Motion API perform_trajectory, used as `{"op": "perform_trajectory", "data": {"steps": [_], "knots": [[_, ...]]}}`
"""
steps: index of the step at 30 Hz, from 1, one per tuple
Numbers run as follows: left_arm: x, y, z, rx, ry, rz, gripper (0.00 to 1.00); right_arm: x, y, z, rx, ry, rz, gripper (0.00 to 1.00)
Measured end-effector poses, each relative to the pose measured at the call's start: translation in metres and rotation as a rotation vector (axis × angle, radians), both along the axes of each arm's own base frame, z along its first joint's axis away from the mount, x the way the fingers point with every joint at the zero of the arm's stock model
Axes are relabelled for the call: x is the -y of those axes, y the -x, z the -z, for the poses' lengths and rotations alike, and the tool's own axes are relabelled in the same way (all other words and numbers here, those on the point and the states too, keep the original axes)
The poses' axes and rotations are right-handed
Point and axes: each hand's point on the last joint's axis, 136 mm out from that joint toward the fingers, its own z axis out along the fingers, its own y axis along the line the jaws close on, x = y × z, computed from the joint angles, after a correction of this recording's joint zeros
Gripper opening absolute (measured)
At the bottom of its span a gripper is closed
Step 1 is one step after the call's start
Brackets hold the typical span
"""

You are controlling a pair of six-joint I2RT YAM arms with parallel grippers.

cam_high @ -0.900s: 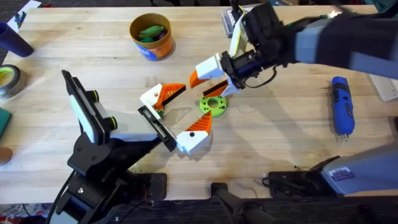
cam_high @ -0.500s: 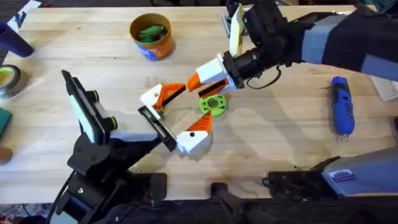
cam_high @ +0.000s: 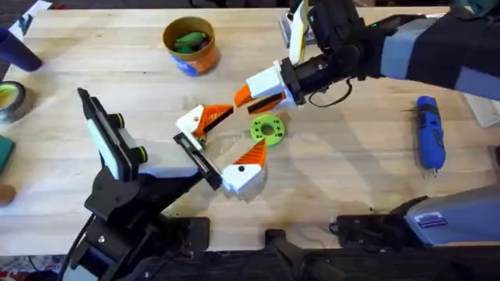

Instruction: Pick up the gripper from the table and insert it into the empty holder that is missing its gripper. Then pick up a screw, insert it into the mounting hole, and use the screwdriver to tighten it. Finally, clean up the table by picking up the vegetable and placing it into the bucket.

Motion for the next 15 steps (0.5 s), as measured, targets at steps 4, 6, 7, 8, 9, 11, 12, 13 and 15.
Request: {"op": "perform_trajectory", "data": {"steps": [4,6,7,8,9,11,12,13,15], "knots": [[0.000,0.000,0.000,0.000,0.000,0.000,0.986,-0.002,-0.003,-0.002,0.009,-0.008,0.005,0.703],[0.000,0.000,0.000,0.000,0.000,0.000,0.986,-0.002,-0.003,-0.003,0.005,-0.013,0.005,0.703],[0.000,0.000,0.000,0.000,0.000,0.000,0.986,-0.003,-0.003,-0.004,0.004,-0.019,0.005,0.703],[0.000,0.000,0.000,0.000,0.000,0.000,0.986,-0.003,-0.004,-0.005,0.004,-0.026,0.005,0.703],[0.000,0.000,0.000,0.000,0.000,0.000,0.986,-0.004,-0.004,-0.007,0.003,-0.032,0.004,0.703],[0.000,0.000,0.000,0.000,0.000,0.000,0.986,-0.006,-0.004,-0.008,0.001,-0.039,0.003,0.703],[0.000,0.000,0.000,0.000,0.000,0.000,0.986,-0.008,-0.003,-0.010,0.000,-0.044,0.001,0.703],[0.000,0.000,0.000,0.000,0.000,0.000,0.986,-0.010,-0.003,-0.011,0.001,-0.053,-0.005,0.703],[0.000,0.000,0.000,0.000,0.000,0.000,0.986,-0.017,-0.002,-0.015,0.007,-0.079,-0.020,0.703]]}}
